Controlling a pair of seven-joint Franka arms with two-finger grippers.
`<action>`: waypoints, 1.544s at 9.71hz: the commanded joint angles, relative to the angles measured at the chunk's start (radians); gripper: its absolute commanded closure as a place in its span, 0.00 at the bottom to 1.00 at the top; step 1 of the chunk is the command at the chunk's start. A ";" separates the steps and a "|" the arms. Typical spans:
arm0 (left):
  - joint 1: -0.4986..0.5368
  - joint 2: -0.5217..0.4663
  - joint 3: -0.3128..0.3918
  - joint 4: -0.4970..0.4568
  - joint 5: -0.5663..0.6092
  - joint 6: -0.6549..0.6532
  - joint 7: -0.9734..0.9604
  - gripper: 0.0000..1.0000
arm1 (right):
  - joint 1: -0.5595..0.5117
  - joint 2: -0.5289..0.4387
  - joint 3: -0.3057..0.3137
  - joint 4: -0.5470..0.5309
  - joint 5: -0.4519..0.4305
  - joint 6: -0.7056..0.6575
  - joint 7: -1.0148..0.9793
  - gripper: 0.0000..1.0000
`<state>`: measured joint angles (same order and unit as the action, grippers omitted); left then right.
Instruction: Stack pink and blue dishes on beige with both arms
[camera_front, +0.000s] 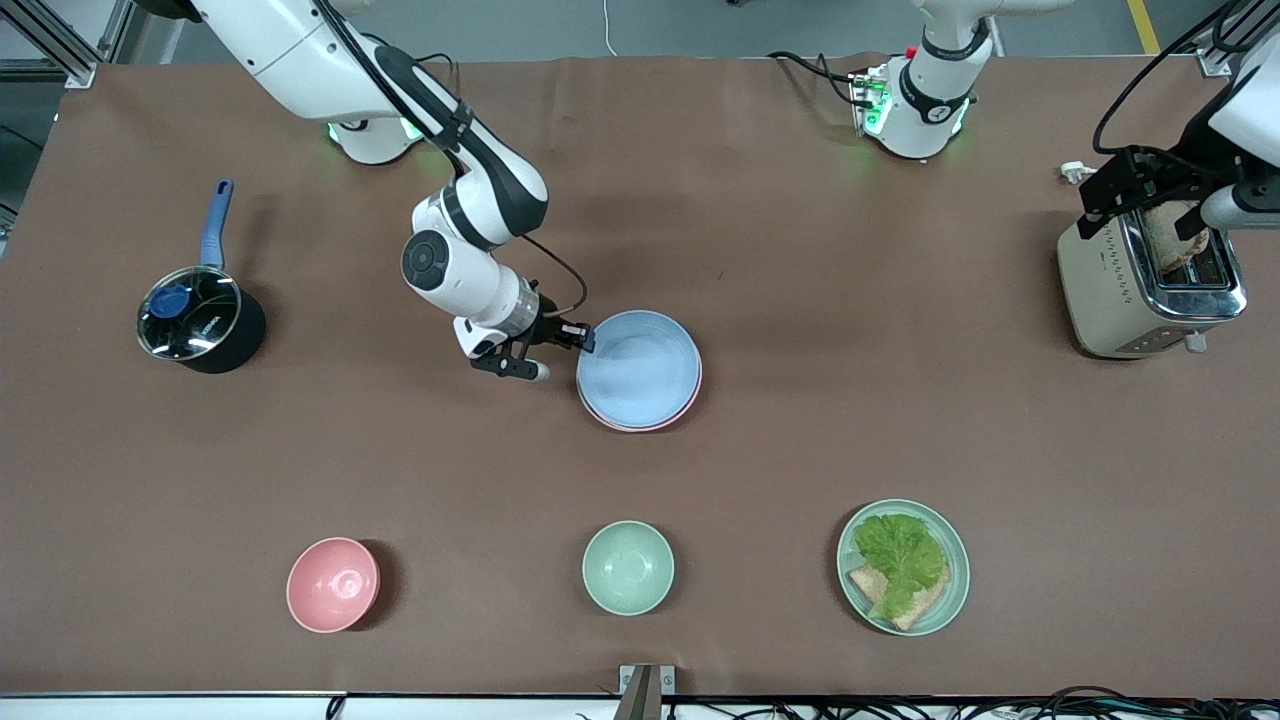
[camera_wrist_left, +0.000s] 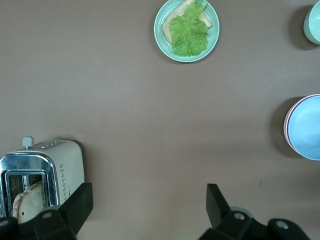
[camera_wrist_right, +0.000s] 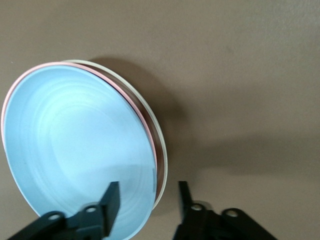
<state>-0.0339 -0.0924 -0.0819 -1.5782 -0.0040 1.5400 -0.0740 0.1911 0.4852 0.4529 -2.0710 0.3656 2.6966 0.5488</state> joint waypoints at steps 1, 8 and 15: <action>-0.001 -0.015 0.004 -0.045 -0.024 -0.024 -0.010 0.00 | -0.063 -0.149 -0.005 -0.014 -0.058 -0.138 0.013 0.00; -0.001 0.000 0.011 0.004 -0.014 -0.032 -0.013 0.00 | -0.205 -0.513 -0.277 0.283 -0.343 -0.900 -0.055 0.00; -0.012 0.033 0.005 0.070 -0.002 -0.031 0.002 0.00 | -0.202 -0.493 -0.522 0.598 -0.344 -1.138 -0.386 0.00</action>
<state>-0.0421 -0.0867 -0.0794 -1.5222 -0.0112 1.5219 -0.0789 -0.0166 -0.0415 -0.0695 -1.5126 0.0374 1.5753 0.1770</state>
